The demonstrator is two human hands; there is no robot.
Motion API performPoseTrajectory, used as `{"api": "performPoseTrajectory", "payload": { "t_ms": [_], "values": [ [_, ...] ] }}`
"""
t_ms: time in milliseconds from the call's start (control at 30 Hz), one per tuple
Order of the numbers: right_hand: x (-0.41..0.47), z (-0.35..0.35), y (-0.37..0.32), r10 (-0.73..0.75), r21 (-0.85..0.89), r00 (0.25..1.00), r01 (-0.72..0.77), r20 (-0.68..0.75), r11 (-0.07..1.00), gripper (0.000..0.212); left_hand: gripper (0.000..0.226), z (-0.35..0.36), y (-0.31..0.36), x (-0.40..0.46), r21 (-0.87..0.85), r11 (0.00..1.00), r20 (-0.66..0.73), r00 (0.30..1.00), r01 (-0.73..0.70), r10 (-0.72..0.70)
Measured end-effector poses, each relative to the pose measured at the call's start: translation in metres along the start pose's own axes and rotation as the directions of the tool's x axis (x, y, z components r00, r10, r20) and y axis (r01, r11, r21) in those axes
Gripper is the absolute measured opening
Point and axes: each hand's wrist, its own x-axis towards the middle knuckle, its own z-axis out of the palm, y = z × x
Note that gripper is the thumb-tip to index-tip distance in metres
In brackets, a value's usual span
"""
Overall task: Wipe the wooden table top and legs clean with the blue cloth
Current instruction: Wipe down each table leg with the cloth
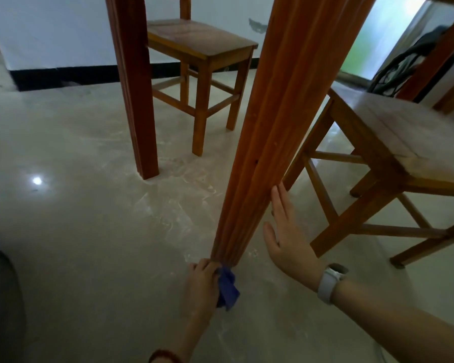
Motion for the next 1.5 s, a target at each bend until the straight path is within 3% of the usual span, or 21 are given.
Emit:
{"api": "performPoseTrajectory", "payload": {
  "t_ms": [67, 133, 233, 500, 567, 600, 667, 733, 800, 900, 1000, 1067, 1133, 1167, 1233, 1300, 1500],
  "values": [
    [0.000, 0.000, 0.002, 0.008, 0.011, 1.000, -0.008, 0.004, 1.000, 0.063, 0.015, -0.017, 0.007, 0.003, -0.109, 0.994, -0.162, 0.986, 0.007, -0.024],
    [0.000, -0.004, 0.001, 0.001, 0.011, 1.000, -0.001, -0.003, 1.000, 0.059, 0.017, -0.057, 0.047, 0.020, -0.212, 0.974, -0.344, 0.939, -0.074, -0.004],
    [0.004, -0.013, -0.005, -0.038, 0.020, 0.995, 0.040, -0.095, 0.999, 0.052, 0.026, -0.117, 0.114, 0.046, -0.364, 0.905, -0.488, 0.872, -0.221, 0.017],
    [0.037, -0.044, -0.035, -0.164, 0.037, 0.923, 0.189, -0.347, 0.981, 0.055, 0.029, -0.163, 0.209, 0.073, -0.180, 0.867, -0.721, 0.663, -0.464, 0.205],
    [0.039, -0.048, -0.031, -0.200, 0.043, 0.913, 0.229, -0.355, 0.972, 0.056, 0.038, -0.143, 0.191, 0.070, -0.089, 0.860, -0.662, 0.675, -0.503, 0.326],
    [0.037, -0.049, -0.029, -0.216, 0.041, 0.913, 0.245, -0.345, 0.969, 0.056, 0.038, -0.130, 0.176, 0.064, -0.093, 0.868, -0.607, 0.719, -0.488, 0.339],
    [0.031, -0.050, -0.025, -0.233, 0.037, 0.925, 0.255, -0.301, 0.966, 0.055, 0.018, -0.109, 0.144, 0.050, -0.212, 0.928, -0.440, 0.878, -0.307, 0.190],
    [0.024, -0.049, -0.021, -0.247, -0.004, 0.930, 0.256, -0.274, 0.967, 0.053, 0.010, -0.102, 0.133, 0.036, -0.322, 0.940, -0.323, 0.946, -0.116, 0.007],
    [0.025, -0.053, -0.020, -0.267, -0.036, 0.917, 0.269, -0.295, 0.963, 0.052, 0.014, -0.119, 0.150, 0.042, -0.353, 0.924, -0.442, 0.896, -0.149, -0.025],
    [0.037, -0.070, -0.029, -0.299, -0.004, 0.890, 0.316, -0.344, 0.949, 0.051, 0.019, -0.172, 0.208, 0.063, -0.359, 0.875, -0.653, 0.757, -0.324, 0.013],
    [0.047, -0.083, -0.039, -0.297, 0.039, 0.858, 0.343, -0.419, 0.938, 0.049, 0.019, -0.205, 0.250, 0.079, -0.355, 0.800, -0.752, 0.656, -0.484, 0.063],
    [0.050, -0.085, -0.042, -0.297, 0.061, 0.851, 0.357, -0.433, 0.932, 0.049, 0.019, -0.194, 0.249, 0.080, -0.296, 0.805, -0.767, 0.630, -0.514, 0.120],
    [0.047, -0.078, -0.038, -0.293, 0.099, 0.866, 0.360, -0.405, 0.928, 0.049, 0.018, -0.162, 0.222, 0.071, -0.249, 0.860, -0.719, 0.680, -0.445, 0.144],
    [0.043, -0.074, -0.034, -0.281, 0.119, 0.882, 0.347, -0.378, 0.930, 0.050, 0.016, -0.144, 0.203, 0.064, -0.252, 0.892, -0.658, 0.742, -0.376, 0.126],
    [0.033, -0.064, -0.025, -0.261, 0.136, 0.919, 0.311, -0.295, 0.941, 0.050, 0.012, -0.113, 0.165, 0.046, -0.292, 0.941, -0.463, 0.886, -0.171, 0.017],
    [0.019, -0.055, -0.014, -0.240, 0.150, 0.945, 0.276, -0.221, 0.949, 0.048, 0.013, -0.097, 0.141, 0.027, -0.310, 0.950, -0.304, 0.951, -0.039, -0.060],
    [-0.021, -0.047, 0.014, -0.284, 0.356, 0.959, 0.261, 0.013, 0.897, 0.054, 0.015, -0.098, 0.157, -0.005, -0.189, 0.954, -0.170, 0.964, -0.234, 0.203]
  ]
}}
